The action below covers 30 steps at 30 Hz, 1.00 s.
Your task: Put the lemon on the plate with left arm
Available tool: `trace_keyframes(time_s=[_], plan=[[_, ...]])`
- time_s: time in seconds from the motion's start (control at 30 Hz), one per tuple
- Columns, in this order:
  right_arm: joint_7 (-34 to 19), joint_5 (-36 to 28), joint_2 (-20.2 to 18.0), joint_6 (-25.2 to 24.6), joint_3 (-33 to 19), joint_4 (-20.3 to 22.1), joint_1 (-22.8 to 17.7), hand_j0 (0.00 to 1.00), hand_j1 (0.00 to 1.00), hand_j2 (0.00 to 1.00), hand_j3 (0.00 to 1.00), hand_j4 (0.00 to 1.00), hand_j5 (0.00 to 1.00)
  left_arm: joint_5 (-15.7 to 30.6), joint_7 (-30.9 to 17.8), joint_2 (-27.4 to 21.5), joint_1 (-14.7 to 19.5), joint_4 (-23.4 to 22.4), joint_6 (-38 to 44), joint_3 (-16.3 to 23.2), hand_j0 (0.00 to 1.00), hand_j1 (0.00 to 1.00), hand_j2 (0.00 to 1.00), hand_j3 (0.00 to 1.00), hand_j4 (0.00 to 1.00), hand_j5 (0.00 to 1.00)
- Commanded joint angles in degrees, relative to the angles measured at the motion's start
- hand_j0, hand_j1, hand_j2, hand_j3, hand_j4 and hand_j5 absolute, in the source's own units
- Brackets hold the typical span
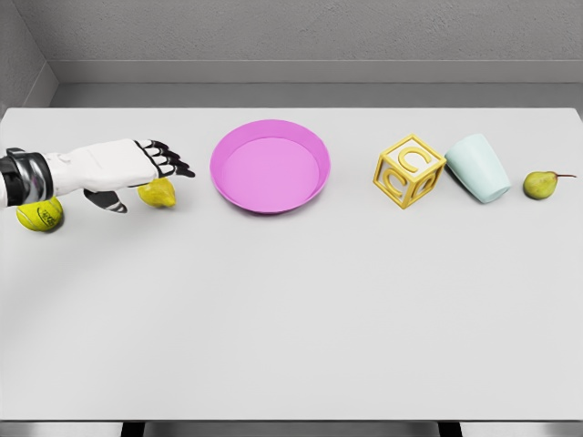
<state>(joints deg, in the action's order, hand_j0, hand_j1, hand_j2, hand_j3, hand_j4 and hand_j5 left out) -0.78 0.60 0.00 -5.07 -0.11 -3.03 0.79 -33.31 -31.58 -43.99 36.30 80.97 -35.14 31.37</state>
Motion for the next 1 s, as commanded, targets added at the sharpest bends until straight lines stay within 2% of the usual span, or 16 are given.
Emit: trace_keyframes(time_s=[0.0, 0.33, 0.47, 0.57, 0.67, 0.8, 0.97], plan=[[-0.01, 0.01, 0.00, -0.03, 0.20, -0.13, 0.00, 1.00, 1.00, 1.00, 1.00, 1.00, 1.00, 0.70, 0.03, 0.13, 0.00, -0.11, 0.14, -0.08, 1.00, 1.00, 1.00, 1.00, 1.00, 1.00], [-0.01, 0.01, 0.00, -0.03, -0.06, -0.13, -0.09, 1.00, 1.00, 1.00, 1.00, 1.00, 1.00, 0.70, 0.03, 0.92, -0.70, -0.46, 0.14, -0.79, 1.00, 1.00, 1.00, 1.00, 1.00, 1.00], [-0.01, 0.01, 0.00, -0.03, -0.06, -0.13, -0.09, 1.00, 1.00, 1.00, 1.00, 1.00, 1.00, 0.44, 0.47, 1.10, -0.79, -0.64, 0.14, -2.81, 1.00, 1.00, 1.00, 1.00, 1.00, 1.00], [-0.01, 0.01, 0.00, -0.03, -0.06, -0.13, -0.09, 1.00, 1.00, 1.00, 1.00, 1.00, 1.00, -0.61, 0.82, 2.42, -0.79, -2.57, 0.14, -2.28, 1.00, 1.00, 1.00, 1.00, 1.00, 1.00], [-0.01, 0.01, 0.00, -0.03, -0.06, -0.13, -0.09, 1.00, 1.00, 1.00, 1.00, 1.00, 1.00, -4.92, 0.73, 4.79, -0.27, -6.44, 0.14, -2.28, 1.00, 1.00, 1.00, 1.00, 1.00, 1.00], [-0.01, 0.01, 0.00, -0.03, -0.06, -0.13, -0.09, 1.00, 1.00, 1.00, 1.00, 1.00, 1.00, -5.98, 0.38, 6.37, 0.88, -10.31, 0.14, -2.46, 1.00, 1.00, 1.00, 1.00, 1.00, 1.00], [-0.01, 0.01, 0.00, -0.03, -0.06, -0.13, -0.09, 1.00, 1.00, 1.00, 1.00, 1.00, 1.00, -5.80, 0.56, 7.08, 1.23, -10.31, 0.14, -2.63, 1.00, 1.00, 1.00, 1.00, 1.00, 1.00]])
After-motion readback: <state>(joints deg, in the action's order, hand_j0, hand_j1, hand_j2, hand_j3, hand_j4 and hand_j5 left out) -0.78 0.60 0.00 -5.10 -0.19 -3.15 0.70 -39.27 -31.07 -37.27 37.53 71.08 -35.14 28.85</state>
